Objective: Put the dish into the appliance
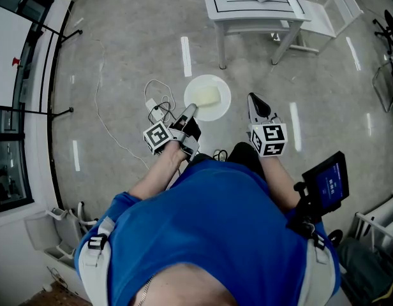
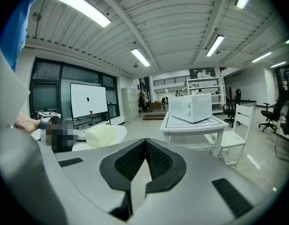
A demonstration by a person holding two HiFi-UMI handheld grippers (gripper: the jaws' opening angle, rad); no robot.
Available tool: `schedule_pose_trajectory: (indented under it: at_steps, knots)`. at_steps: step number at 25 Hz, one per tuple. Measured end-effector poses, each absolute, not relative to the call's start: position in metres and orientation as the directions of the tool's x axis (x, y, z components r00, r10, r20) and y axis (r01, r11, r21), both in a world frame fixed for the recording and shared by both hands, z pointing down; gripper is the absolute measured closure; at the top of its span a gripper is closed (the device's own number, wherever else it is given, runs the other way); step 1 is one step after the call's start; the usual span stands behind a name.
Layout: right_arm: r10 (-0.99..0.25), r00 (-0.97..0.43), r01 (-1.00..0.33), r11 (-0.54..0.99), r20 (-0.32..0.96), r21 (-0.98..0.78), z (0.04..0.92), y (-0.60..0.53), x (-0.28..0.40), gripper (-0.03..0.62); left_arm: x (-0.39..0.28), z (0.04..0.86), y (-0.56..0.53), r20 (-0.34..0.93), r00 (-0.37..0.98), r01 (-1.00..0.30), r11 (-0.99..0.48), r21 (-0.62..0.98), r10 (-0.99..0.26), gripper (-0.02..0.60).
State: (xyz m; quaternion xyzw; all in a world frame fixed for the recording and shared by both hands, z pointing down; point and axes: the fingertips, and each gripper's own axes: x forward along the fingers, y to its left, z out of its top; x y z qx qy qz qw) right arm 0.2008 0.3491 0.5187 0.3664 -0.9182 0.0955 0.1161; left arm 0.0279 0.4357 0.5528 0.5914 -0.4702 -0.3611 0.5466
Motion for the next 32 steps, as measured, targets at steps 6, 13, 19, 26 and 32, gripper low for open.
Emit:
schedule_pose_trajectory:
  at_steps: [6, 13, 19, 26, 32]
  knots:
    - [-0.660, -0.696, -0.703, 0.706, 0.283, -0.086, 0.519, 0.319, 0.194, 0.594, 0.020, 0.559, 0.417, 0.099, 0.282, -0.144, 0.060, 0.988, -0.954, 0.565]
    - [-0.668, -0.693, -0.707, 0.703, 0.269, -0.076, 0.519, 0.277, 0.175, 0.594, 0.001, 0.555, 0.377, 0.068, 0.275, -0.142, 0.029, 0.989, -0.959, 0.565]
    - [-0.672, -0.687, -0.712, 0.698, 0.276, -0.073, 0.520, 0.197, 0.178, 0.594, -0.001, 0.552, 0.297, 0.073, 0.273, -0.166, 0.028, 0.986, -0.959, 0.565]
    - [-0.677, -0.686, -0.715, 0.695, 0.267, -0.076, 0.518, 0.154, 0.176, 0.594, -0.004, 0.544, 0.257, 0.075, 0.257, -0.167, 0.032, 0.985, -0.963, 0.565]
    - [-0.666, -0.694, -0.709, 0.698, 0.274, -0.103, 0.535, 0.082, 0.179, 0.594, 0.000, 0.547, 0.189, 0.081, 0.239, -0.170, 0.041, 0.985, -0.968, 0.565]
